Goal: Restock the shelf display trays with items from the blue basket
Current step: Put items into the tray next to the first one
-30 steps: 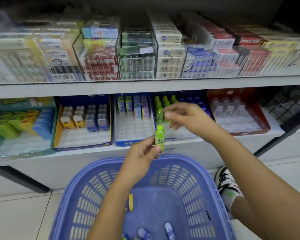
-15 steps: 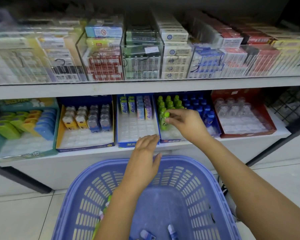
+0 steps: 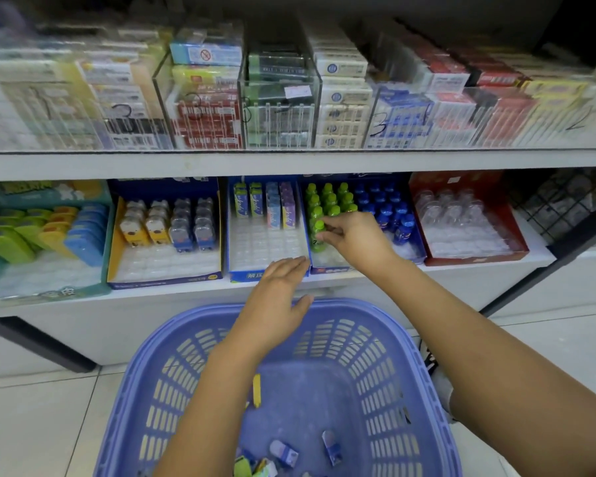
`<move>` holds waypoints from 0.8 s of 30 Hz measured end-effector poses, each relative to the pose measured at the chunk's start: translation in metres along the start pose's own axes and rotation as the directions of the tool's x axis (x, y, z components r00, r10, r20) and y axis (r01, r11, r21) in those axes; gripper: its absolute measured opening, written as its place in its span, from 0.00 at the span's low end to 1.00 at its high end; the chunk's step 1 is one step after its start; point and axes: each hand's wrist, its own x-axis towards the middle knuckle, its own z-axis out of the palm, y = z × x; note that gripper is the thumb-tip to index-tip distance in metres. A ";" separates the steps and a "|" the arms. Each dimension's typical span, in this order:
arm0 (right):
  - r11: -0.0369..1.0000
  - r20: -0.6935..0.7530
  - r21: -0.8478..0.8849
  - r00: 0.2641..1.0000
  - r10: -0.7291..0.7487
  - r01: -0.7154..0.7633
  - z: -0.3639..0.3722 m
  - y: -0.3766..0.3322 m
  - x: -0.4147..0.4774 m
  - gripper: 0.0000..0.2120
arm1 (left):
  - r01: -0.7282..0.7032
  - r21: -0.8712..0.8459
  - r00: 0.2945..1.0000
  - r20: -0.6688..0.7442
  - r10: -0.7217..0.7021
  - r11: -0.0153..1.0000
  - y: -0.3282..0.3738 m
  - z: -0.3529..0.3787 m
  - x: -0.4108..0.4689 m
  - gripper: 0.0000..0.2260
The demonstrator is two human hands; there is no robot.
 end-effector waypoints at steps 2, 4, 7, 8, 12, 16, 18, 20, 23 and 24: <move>0.998 0.039 0.043 0.999 0.034 -0.035 -0.007 -0.006 -0.001 0.20 | 0.011 -0.031 1.000 0.003 -0.011 0.999 0.005 -0.006 -0.002 0.24; 0.998 0.041 0.015 0.997 0.058 -0.058 -0.012 -0.010 -0.008 0.20 | 0.009 -0.118 0.993 -0.112 -0.022 0.993 0.010 -0.008 -0.010 0.19; 0.998 -0.164 0.064 0.986 0.012 -0.002 -0.007 -0.020 -0.035 0.13 | 0.018 -0.228 0.963 -0.256 -0.078 0.973 0.006 -0.003 -0.027 0.07; 0.993 -0.189 0.113 0.982 -0.013 0.035 -0.001 -0.023 -0.048 0.09 | 0.071 -0.238 0.969 -0.215 -0.123 0.969 0.000 0.002 -0.033 0.06; 1.000 0.306 0.002 0.952 0.001 -0.002 0.054 -0.014 -0.097 0.06 | 0.327 -0.065 0.932 0.186 -0.310 0.943 -0.038 0.040 -0.059 0.07; 0.945 0.653 -0.318 0.703 0.281 -0.082 0.120 0.025 -0.133 0.18 | 0.379 0.058 0.802 0.477 -0.359 0.924 -0.071 0.093 -0.100 0.12; 0.900 0.689 -0.414 0.598 0.409 -0.138 0.146 0.045 -0.147 0.20 | 0.360 0.104 0.737 0.578 -0.351 0.927 -0.082 0.114 -0.113 0.14; 0.851 0.678 -0.474 0.523 0.517 -0.227 0.168 0.059 -0.158 0.18 | 0.345 0.148 0.687 0.634 -0.356 0.927 -0.088 0.132 -0.117 0.17; 0.792 0.735 -0.568 0.294 0.611 -0.225 0.193 0.068 -0.170 0.21 | 0.292 0.245 0.681 0.625 -0.381 0.924 -0.091 0.151 -0.122 0.18; 0.776 0.730 -0.594 0.263 0.631 -0.211 0.200 0.071 -0.174 0.23 | 0.274 0.265 0.676 0.630 -0.381 0.924 -0.090 0.155 -0.125 0.19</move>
